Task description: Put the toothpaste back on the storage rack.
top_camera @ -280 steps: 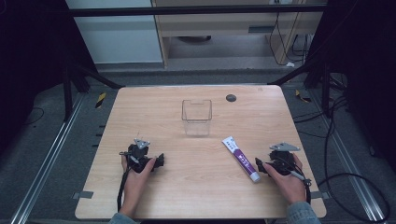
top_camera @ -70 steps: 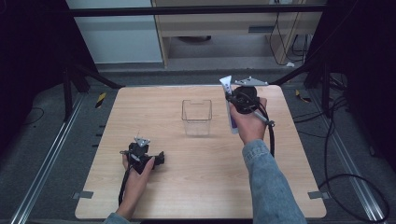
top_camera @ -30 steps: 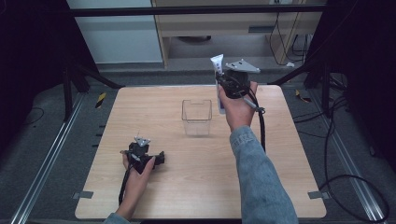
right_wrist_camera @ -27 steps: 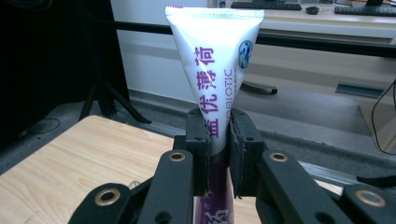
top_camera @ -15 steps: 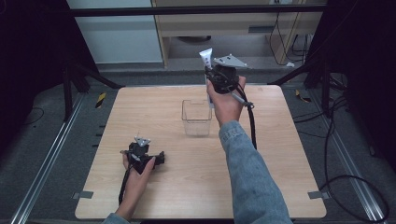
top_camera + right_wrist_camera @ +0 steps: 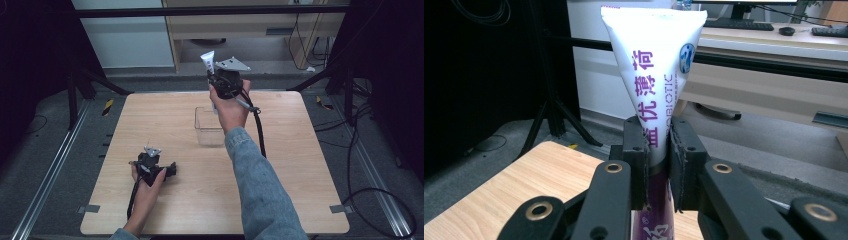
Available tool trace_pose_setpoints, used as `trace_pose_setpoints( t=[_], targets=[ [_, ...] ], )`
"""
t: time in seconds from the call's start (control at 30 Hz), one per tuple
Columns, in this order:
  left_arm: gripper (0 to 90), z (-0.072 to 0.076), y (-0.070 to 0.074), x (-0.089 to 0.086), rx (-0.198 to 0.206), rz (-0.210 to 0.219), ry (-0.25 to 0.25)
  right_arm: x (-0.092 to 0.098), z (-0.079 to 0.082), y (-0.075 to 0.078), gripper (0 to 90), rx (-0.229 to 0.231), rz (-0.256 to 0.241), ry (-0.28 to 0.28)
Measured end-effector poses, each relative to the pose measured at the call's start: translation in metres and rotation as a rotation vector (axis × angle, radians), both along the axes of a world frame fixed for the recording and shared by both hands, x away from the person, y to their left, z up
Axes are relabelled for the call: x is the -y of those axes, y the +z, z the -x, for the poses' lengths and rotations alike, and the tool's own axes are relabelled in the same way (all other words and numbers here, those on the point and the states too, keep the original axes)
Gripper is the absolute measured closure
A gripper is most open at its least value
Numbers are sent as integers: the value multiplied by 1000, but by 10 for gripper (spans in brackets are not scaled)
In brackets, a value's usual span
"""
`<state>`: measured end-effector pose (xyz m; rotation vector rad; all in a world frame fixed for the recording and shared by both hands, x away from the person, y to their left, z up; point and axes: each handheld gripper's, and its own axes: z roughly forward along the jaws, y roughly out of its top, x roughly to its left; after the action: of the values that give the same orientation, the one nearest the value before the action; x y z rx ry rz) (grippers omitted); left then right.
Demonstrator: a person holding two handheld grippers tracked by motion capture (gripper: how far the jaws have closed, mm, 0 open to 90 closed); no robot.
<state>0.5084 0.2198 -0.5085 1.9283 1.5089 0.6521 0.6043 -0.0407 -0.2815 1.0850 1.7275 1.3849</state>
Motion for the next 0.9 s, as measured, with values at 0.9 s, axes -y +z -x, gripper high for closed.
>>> trace_pose_setpoints(
  t=[0.9],
  targets=[
    [0, 1, 0, 0, 0, 0, -6, -18, -12, -61, 795, -41, 21, 34]
  ],
)
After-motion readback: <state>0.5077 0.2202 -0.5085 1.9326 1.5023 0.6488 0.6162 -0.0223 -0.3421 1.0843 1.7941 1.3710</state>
